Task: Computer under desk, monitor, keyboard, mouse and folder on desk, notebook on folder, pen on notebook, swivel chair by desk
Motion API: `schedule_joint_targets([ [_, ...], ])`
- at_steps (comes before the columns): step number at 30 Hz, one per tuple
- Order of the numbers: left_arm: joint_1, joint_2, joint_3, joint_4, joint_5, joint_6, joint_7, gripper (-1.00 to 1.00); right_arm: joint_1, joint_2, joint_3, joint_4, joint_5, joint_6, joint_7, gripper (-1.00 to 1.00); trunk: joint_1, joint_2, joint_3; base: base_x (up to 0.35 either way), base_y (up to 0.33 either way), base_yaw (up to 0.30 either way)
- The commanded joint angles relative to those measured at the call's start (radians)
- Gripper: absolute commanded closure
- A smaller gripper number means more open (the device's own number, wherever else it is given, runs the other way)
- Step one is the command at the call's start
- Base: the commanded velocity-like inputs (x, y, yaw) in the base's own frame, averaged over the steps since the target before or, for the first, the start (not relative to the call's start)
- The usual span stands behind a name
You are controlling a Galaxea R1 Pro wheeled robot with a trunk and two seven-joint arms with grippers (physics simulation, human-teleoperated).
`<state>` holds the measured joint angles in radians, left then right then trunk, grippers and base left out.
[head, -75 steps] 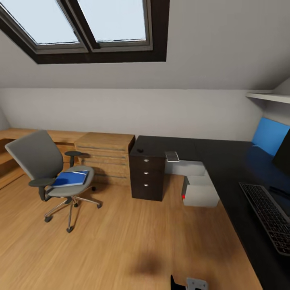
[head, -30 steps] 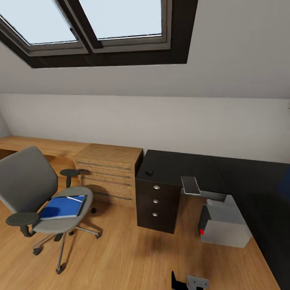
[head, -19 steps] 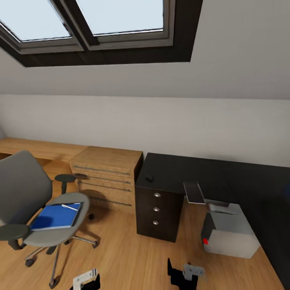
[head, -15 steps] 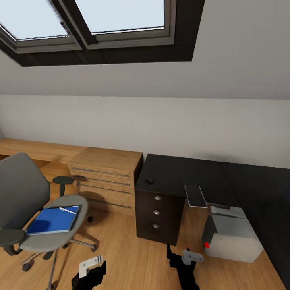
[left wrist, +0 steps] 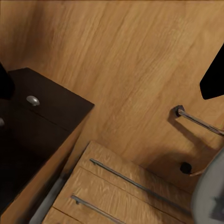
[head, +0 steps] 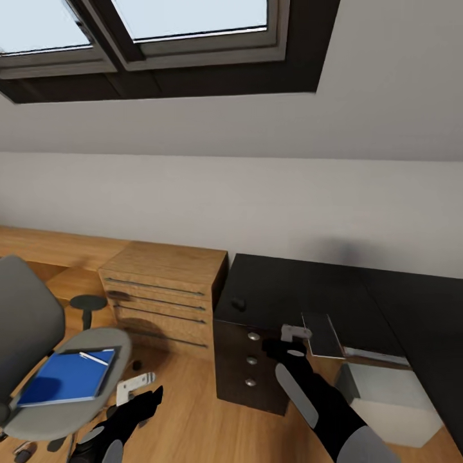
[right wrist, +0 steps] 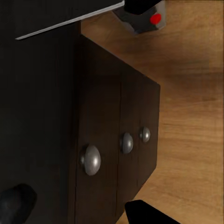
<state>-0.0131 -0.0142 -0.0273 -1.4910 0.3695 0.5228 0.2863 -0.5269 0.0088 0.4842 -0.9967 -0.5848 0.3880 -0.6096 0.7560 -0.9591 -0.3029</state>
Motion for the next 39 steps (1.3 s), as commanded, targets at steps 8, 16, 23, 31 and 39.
schedule_joint_targets([
  [8,-0.001,-0.004,-0.001,0.004,0.010,-0.003,0.010,-1.00,-0.003,0.005,0.006,-0.018,-0.010,0.001,-0.020,-1.00,0.001,-0.001,-0.001,0.318,-0.012,0.000],
  [16,-0.001,-0.005,-0.009,0.020,0.011,-0.003,0.010,-1.00,-0.002,0.005,0.077,-0.022,-0.005,0.000,-0.014,-1.00,0.001,-0.001,-0.001,0.315,-0.103,0.080],
  [23,-0.001,-0.005,-0.040,0.064,0.009,-0.003,0.010,-1.00,-0.002,0.000,0.161,-0.022,-0.003,0.000,0.006,-1.00,0.001,-0.001,-0.001,0.199,-0.127,0.244],
  [31,-0.001,-0.004,-0.043,0.061,0.011,-0.006,0.009,-1.00,-0.002,-0.034,0.163,-0.022,0.000,0.000,0.131,-1.00,0.001,-0.001,-0.004,0.059,-0.008,0.231],
  [39,-0.001,-0.004,-0.044,0.057,0.011,-0.018,0.010,-1.00,-0.002,-0.100,0.165,-0.020,0.000,-0.031,0.220,-1.00,0.001,-0.001,-0.004,0.247,0.000,0.021],
])
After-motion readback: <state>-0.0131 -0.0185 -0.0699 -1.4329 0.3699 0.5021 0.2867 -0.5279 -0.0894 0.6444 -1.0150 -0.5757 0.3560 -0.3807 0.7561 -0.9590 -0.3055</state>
